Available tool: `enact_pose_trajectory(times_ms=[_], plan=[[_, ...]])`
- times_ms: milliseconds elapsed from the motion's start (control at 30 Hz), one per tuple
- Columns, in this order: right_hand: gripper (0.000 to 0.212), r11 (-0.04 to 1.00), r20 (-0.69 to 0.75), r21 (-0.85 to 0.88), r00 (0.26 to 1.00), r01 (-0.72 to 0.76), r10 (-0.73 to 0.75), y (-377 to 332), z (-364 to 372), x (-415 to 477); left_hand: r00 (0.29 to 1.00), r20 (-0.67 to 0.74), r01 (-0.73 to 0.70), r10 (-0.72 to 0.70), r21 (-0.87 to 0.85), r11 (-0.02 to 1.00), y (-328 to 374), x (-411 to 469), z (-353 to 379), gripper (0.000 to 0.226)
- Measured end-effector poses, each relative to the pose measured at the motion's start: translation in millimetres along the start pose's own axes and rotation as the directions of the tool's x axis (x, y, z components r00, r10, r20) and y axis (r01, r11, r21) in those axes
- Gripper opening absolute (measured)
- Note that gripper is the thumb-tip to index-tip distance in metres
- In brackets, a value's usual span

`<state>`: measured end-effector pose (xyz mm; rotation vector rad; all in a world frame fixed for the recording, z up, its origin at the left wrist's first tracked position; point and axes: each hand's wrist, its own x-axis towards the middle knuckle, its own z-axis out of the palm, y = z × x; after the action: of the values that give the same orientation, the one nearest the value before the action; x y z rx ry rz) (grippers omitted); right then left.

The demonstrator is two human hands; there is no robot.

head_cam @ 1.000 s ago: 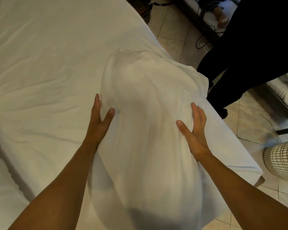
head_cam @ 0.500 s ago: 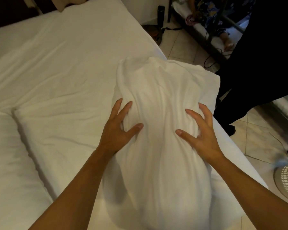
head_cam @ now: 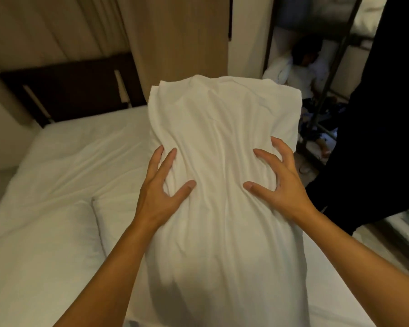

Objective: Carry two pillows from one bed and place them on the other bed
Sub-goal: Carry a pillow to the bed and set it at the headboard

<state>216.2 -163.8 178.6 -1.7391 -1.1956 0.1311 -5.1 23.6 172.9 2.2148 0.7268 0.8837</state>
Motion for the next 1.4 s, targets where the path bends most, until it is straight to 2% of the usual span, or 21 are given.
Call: enact_pose_trajectory(times_ms=[300,533,700,900,1200,1400], plan=[[0.074,0.952,0.008,0.013,0.952,0.305,-0.305,-201.0,-3.9,52.4,0.966,-0.238,-0.07,0.097,0.118,0.99,91.4,-13.8,-204.0,0.083],[0.075,0.867,0.024,0.14,0.874,0.478,-0.486,-322.3,22.6,72.7,0.917,-0.332,-0.1,0.219,0.338,0.936,146.1,-49.1,-340.7,0.085],[0.076,0.78,0.047,0.261,0.8,0.568,-0.598,-386.8,52.5,80.2,0.893,-0.412,0.029,0.179,0.45,0.892,175.5,-92.8,-403.3,0.083],[0.075,0.669,0.095,0.41,0.7,0.62,-0.708,-454.4,111.1,73.2,0.822,-0.55,0.194,0.15,0.517,0.834,182.1,-157.9,-465.3,0.081],[0.078,0.53,0.173,0.589,0.545,0.61,-0.82,-563.0,226.8,12.8,0.696,-0.716,0.444,0.054,0.488,0.752,172.8,-289.1,-557.7,0.081],[0.076,0.445,0.161,0.664,0.465,0.601,-0.87,-650.7,304.8,-52.3,0.625,-0.78,0.533,0.045,0.468,0.705,161.1,-385.3,-632.5,0.085]])
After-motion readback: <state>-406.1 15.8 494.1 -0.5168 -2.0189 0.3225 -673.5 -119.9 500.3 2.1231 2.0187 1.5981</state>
